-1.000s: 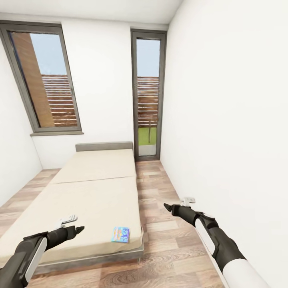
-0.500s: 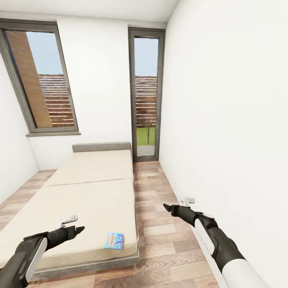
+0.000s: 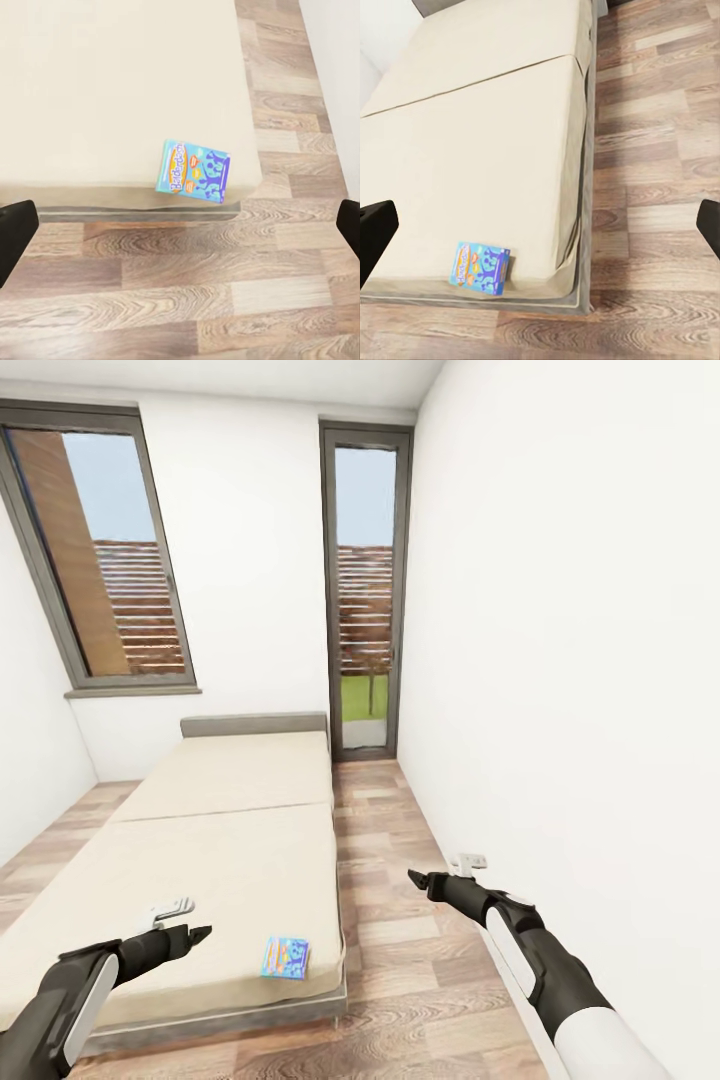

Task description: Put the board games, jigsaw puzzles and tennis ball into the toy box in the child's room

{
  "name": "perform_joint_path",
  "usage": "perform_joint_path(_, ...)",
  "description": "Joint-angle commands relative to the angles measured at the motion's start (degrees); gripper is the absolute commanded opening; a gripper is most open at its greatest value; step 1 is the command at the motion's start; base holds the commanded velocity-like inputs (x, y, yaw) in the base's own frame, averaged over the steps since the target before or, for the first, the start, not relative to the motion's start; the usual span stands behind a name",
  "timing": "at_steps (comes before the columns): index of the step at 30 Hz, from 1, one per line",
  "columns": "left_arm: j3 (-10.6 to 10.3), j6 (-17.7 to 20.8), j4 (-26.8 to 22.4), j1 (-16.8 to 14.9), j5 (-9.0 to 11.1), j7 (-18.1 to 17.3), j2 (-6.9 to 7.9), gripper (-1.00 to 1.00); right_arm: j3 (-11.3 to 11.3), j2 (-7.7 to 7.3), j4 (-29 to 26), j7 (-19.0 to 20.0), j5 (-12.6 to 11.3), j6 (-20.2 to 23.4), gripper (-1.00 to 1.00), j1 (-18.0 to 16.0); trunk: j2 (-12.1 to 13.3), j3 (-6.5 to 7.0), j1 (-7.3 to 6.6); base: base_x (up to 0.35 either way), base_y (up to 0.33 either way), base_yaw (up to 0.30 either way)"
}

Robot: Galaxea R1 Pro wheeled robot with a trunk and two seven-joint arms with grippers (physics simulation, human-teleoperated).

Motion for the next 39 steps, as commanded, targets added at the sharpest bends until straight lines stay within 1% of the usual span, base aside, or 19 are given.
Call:
perform_joint_path(1, 0.1, 0.4, 0.0, 0.0, 0.3, -0.1, -0.01, 1.00, 0.1, -0.04, 0.0, 0.0, -0.4, 0.3, 1.00, 0.0, -0.1, -0.08, 0.01, -0.144, -0.001, 0.000)
perform_joint_path(8, 0.1, 0.5, 0.0, 0.0, 0.3, -0.1, -0.06, 1.00, 0.1, -0.06, -0.1, -0.1, -0.4, 0.3, 1.00, 0.0, -0.1, -0.43, 0.01, -0.169, 0.000, 0.000)
perform_joint_path(12, 0.1, 0.8, 0.0, 0.0, 1.0, -0.1, -0.13, 1.00, 0.1, -0.03, -0.1, -0.1, -0.3, 0.3, 1.00, 0.0, -0.1, -0.61, 0.01, -0.059, 0.000, 0.000)
perform_joint_path(17, 0.0, 0.9, 0.0, 0.0, 4.3, 0.0, -1.29, 1.00, 0.1, -0.12, -0.1, -0.1, -0.3, 0.3, 1.00, 0.0, -0.1, -0.69, 0.01, -0.017, 0.000, 0.000)
perform_joint_path(19, -0.1, 0.9, 0.0, 0.0, 5.2, 0.0, -1.81, 1.00, 0.1, -0.13, -0.1, 0.0, -0.3, 0.3, 1.00, 0.0, -0.1, -0.70, 0.01, -0.008, 0.000, 0.000)
perform_joint_path(22, -0.2, 1.0, 0.1, 0.0, 6.0, 0.1, -2.31, 1.00, 0.1, -0.14, -0.1, 0.0, -0.4, 0.3, 1.00, 0.0, -0.1, -0.71, 0.01, -0.004, 0.000, 0.000)
perform_joint_path(23, -0.2, 1.0, 0.1, 0.0, 6.6, 0.1, -2.62, 1.00, 0.1, -0.15, -0.1, -0.1, -0.3, 0.4, 1.00, 0.0, -0.1, -0.71, 0.01, -0.001, 0.000, 0.000)
perform_joint_path(30, -0.3, 1.0, 0.2, 0.0, 7.0, 0.0, -2.78, 1.00, 0.1, -0.26, -0.1, -0.1, -0.3, 0.4, 1.00, 0.0, -0.1, -0.72, 0.01, -0.005, -0.006, 0.000)
perform_joint_path(39, -0.3, 1.1, 0.2, 0.0, 7.2, 0.0, -2.82, 1.00, 0.1, -0.19, -0.3, -0.1, -0.3, 0.4, 1.00, 0.0, -0.1, -0.72, 0.01, -0.069, -0.129, 0.000)
